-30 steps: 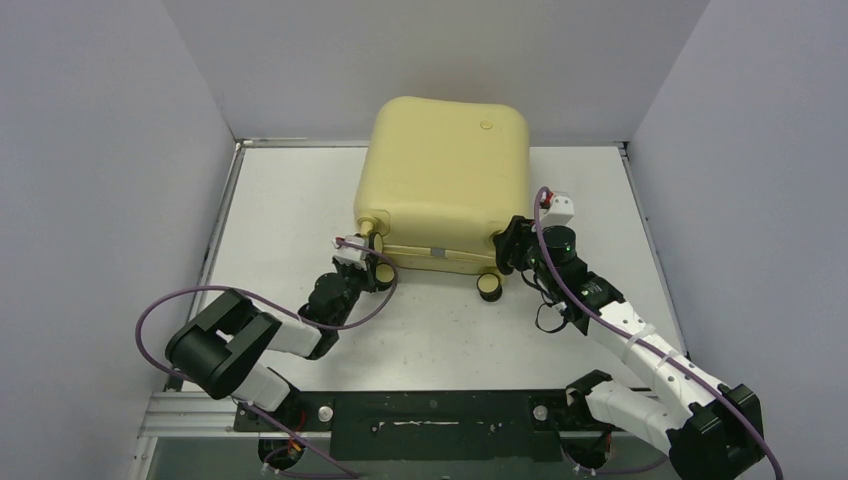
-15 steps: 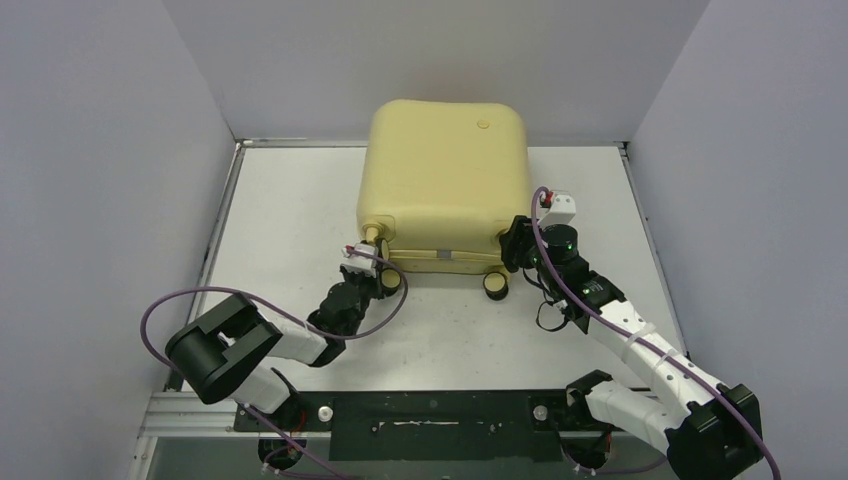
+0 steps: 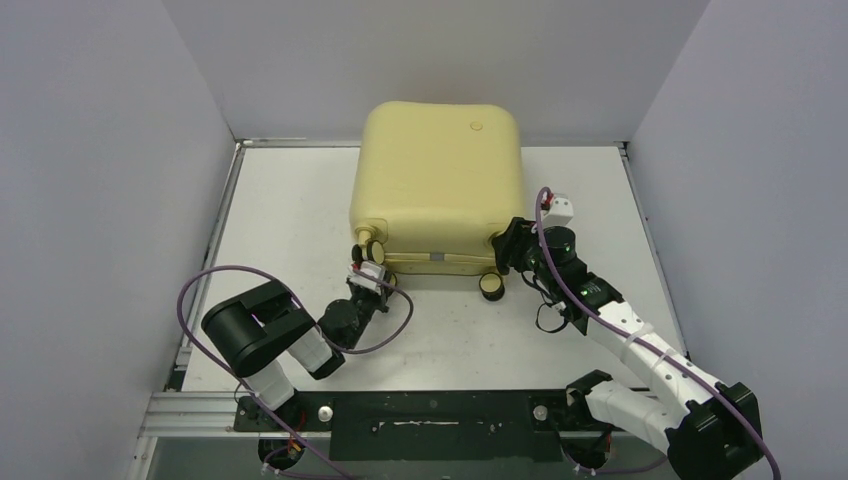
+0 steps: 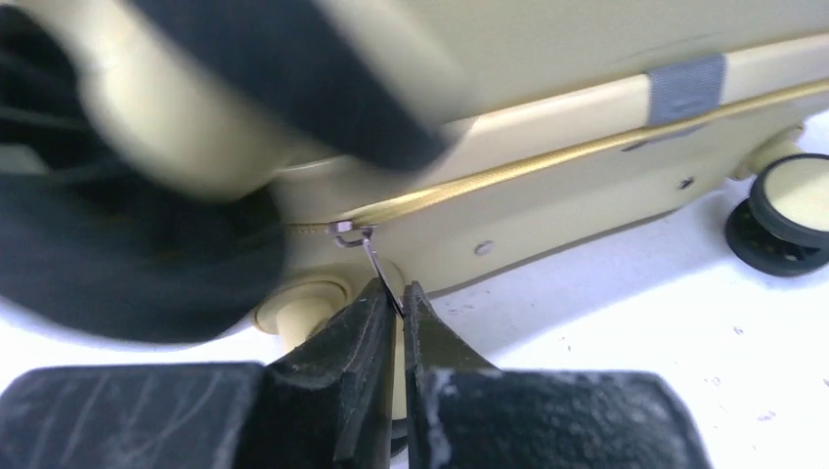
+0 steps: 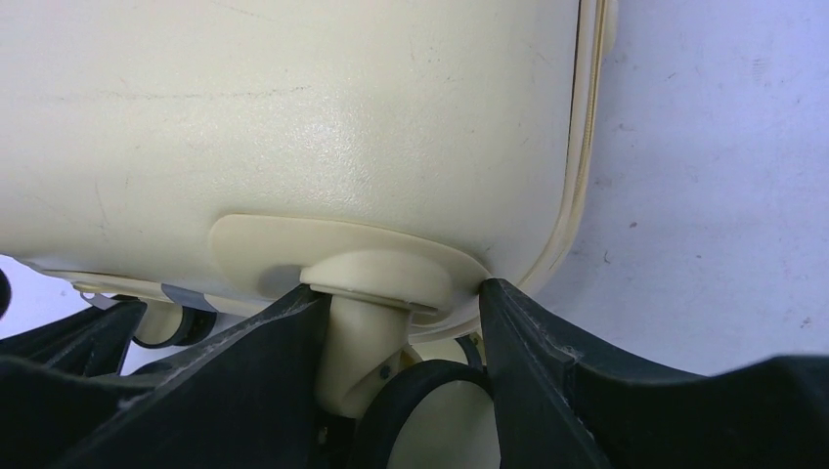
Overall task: Pack the luggage
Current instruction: Zip the luggage at the center of the board.
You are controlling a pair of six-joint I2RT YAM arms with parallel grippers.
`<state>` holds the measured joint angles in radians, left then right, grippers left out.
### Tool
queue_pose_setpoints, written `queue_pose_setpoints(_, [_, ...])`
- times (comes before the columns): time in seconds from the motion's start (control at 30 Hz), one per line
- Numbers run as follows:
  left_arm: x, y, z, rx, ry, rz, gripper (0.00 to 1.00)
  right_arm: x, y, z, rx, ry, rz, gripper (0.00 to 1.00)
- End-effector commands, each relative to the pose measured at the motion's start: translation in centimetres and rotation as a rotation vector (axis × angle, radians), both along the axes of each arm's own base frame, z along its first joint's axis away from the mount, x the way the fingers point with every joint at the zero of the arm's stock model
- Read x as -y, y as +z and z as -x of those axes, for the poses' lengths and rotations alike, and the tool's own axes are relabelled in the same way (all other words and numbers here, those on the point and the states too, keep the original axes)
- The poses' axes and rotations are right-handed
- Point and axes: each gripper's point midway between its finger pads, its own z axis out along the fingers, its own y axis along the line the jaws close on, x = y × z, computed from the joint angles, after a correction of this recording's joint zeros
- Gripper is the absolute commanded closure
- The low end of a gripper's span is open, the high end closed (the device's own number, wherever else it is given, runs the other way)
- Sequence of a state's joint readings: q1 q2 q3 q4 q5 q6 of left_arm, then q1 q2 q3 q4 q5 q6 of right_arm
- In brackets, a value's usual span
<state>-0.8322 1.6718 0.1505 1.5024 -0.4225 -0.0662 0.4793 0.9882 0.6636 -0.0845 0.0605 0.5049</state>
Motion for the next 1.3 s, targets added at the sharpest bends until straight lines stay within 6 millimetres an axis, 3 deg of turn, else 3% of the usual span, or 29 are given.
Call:
queue_pose_setpoints(0.0, [3.6,5.8,2.1,0.185,-0.198,0.148,1.00,-2.5,2.6,-0.9,0.050,0.007,-0.204,1.00])
queue_pose_setpoints(0.13, [3.7,6.5,2.3,0.200,-0.208,0.163,1.00,-2.4,2.5,-1.1,0.044,-0.003,-0.216,1.00])
queue_pose_setpoints(0.33, [5.5,7.0,2.5,0.209,-0.242,0.177,1.00,-3.1,1.9,-1.0,0.022,0.024,-0.226,1.00])
queue_pose_setpoints(0.67, [12.8,7.8,5.0,0.239,-0.405,0.197,1.00,-2.8,1.3,-0.8,0.002,0.013,-0.205,1.00])
queue_pose_setpoints(1.03, [21.9,7.5,9.1,0.231,-0.694,0.162,1.00,-2.8,0.4,-0.5,-0.023,0.013,-0.197,1.00])
queue_pose_setpoints(1.27, [26.1,7.2,10.2,0.224,-0.830,0.134,1.00,-3.1,0.1,-0.1,-0.044,0.033,-0.197,1.00])
